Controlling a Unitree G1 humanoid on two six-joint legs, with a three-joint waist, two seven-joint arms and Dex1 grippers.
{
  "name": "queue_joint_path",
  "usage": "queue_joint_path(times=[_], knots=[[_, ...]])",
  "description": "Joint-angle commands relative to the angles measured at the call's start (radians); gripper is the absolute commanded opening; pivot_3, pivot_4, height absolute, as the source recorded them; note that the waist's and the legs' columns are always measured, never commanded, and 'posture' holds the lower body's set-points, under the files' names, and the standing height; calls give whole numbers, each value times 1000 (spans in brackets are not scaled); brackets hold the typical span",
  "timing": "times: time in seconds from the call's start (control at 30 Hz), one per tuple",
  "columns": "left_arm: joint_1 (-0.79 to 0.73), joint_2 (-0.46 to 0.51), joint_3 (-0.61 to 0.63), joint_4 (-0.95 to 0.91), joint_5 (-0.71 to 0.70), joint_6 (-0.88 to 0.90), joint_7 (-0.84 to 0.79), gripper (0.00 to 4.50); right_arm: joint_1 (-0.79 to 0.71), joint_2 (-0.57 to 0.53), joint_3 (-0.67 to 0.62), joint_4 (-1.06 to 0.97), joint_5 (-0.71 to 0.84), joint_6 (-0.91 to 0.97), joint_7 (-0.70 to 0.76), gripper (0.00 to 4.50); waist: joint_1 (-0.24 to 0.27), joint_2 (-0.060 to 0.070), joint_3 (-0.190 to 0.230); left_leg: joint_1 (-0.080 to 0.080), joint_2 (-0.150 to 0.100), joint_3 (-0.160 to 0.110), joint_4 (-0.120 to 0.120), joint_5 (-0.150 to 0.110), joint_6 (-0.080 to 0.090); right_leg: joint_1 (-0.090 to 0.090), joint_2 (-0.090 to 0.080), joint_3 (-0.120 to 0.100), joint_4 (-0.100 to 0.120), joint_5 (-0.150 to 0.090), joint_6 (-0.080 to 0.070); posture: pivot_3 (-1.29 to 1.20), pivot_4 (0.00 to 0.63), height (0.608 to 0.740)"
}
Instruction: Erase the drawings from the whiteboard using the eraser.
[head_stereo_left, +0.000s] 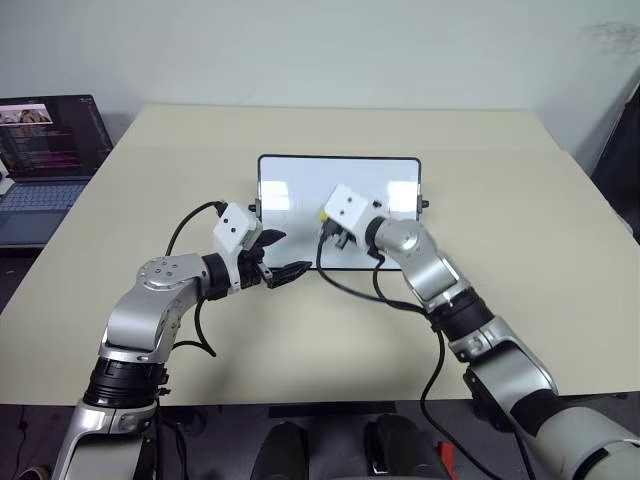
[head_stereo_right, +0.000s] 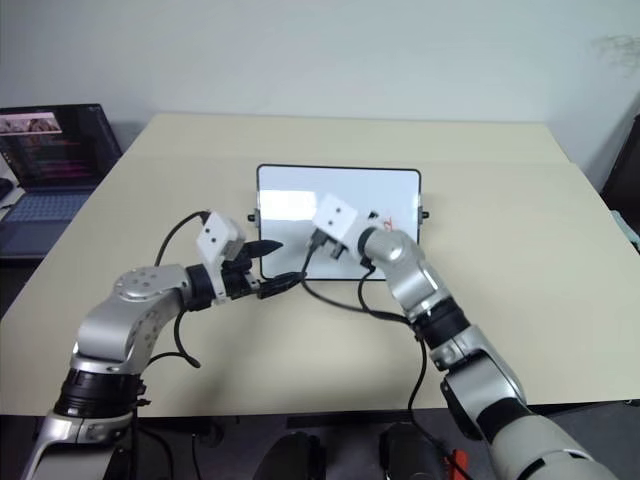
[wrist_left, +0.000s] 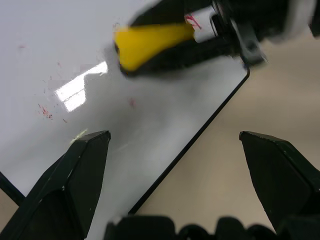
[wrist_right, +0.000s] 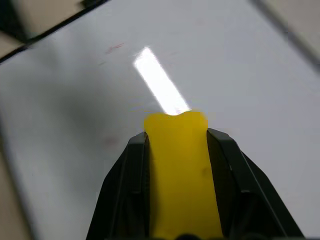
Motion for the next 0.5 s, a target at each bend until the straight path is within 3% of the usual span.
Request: queue_joint_path(times=[0.03, 0.33, 0.5], knots=[[-8, 9, 15, -43, -18, -1, -2, 4500, -29, -8, -36, 55, -12, -35, -59, 1247, 3, 0, 0, 0, 0, 0, 0, 0, 0, 0, 0, 0, 0, 0, 0, 0, 150, 740], [-8, 7, 15, -49, -19, 2, 0, 4500, 77, -9, 70, -42, 22, 80, 184, 1247, -1, 0, 0, 0, 0, 1, -1, -1, 0, 0, 0, 1, -1, 0, -1, 0, 150, 740], [-6, 7, 16, -51, -20, 4, 2, 4500, 57, 0, 30, -36, 9, 64, 111, 1246, 0, 0, 0, 0, 0, 0, 0, 0, 0, 0, 0, 0, 0, -1, 1, 0, 150, 740]])
